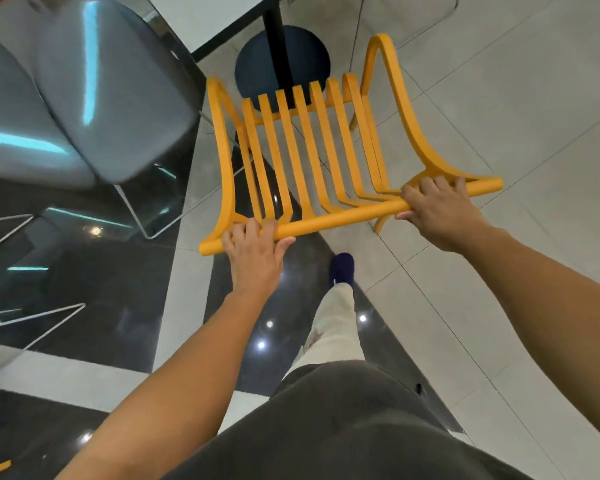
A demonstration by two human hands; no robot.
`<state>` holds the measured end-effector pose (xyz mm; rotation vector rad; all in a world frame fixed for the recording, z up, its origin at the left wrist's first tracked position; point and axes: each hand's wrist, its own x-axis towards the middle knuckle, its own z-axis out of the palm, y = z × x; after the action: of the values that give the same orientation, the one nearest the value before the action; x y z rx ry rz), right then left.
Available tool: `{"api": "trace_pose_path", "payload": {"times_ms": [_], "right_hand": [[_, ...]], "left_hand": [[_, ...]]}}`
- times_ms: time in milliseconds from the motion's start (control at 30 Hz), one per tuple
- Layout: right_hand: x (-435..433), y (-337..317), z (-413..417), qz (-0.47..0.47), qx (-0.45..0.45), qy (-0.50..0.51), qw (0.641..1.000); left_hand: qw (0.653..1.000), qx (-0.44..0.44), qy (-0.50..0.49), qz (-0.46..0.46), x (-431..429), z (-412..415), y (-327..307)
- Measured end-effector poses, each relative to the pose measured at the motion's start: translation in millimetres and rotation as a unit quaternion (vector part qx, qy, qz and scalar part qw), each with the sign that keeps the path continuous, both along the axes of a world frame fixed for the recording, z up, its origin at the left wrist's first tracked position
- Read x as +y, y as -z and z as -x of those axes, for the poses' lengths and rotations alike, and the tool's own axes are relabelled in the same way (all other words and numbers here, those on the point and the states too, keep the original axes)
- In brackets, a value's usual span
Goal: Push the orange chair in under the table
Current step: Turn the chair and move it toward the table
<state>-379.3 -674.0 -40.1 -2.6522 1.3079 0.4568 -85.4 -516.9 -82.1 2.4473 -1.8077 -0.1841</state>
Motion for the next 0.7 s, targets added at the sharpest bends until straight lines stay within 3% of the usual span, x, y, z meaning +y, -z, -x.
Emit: {"api": "trace_pose_path", "payload": {"times_ms": [567,700], "right_hand": [[-172.1,3.5,-24.9,-0.010,-0.031,-0.059,0.998],[-206.0,4.0,-41.0,-0.016,-0.042,-0.067,0.997]], "left_hand": [[0.998,0.031,-0.047,0.029,-140.5,-22.1,4.6],[0.997,0.043,-0.065,-0.003,-172.5,-34.8,-1.5]]}}
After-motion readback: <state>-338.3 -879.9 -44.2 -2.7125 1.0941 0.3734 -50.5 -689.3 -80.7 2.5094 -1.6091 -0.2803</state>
